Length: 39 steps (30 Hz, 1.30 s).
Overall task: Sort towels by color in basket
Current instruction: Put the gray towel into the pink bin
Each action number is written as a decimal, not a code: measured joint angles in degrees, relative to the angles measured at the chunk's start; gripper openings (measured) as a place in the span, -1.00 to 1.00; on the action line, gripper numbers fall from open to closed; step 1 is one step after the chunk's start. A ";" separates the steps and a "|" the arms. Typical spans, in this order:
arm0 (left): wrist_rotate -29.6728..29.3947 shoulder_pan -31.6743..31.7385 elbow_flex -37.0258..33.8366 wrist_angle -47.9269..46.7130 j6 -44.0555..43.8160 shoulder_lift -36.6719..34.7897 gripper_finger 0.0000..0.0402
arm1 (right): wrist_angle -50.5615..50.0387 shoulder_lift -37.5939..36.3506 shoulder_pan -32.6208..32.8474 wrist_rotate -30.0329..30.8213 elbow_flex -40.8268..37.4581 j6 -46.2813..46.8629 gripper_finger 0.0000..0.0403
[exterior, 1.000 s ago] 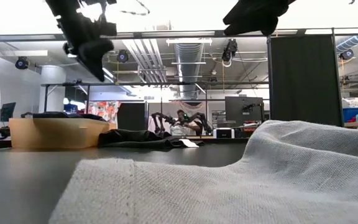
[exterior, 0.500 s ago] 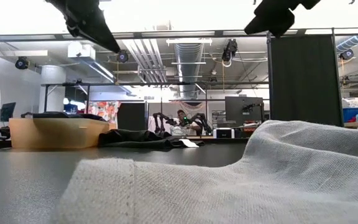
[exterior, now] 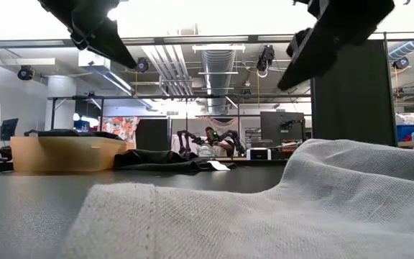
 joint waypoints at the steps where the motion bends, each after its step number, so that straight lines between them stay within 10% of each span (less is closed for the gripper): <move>1: -0.04 0.00 -0.46 0.45 0.01 0.00 -1.00 | -0.02 0.96 0.10 -0.72 0.38 -0.28 0.28; 11: -0.07 0.02 -3.42 4.70 0.69 0.00 -1.00 | -0.57 9.66 1.03 -6.70 4.05 0.77 0.56; 24: -0.09 -0.50 -3.47 12.27 2.70 0.00 -1.00 | -2.73 14.72 1.13 -8.82 4.71 6.04 0.41; 39: -0.05 -0.92 -3.43 21.09 5.73 7.36 -1.00 | -2.51 14.72 1.35 -9.17 4.04 3.92 -0.81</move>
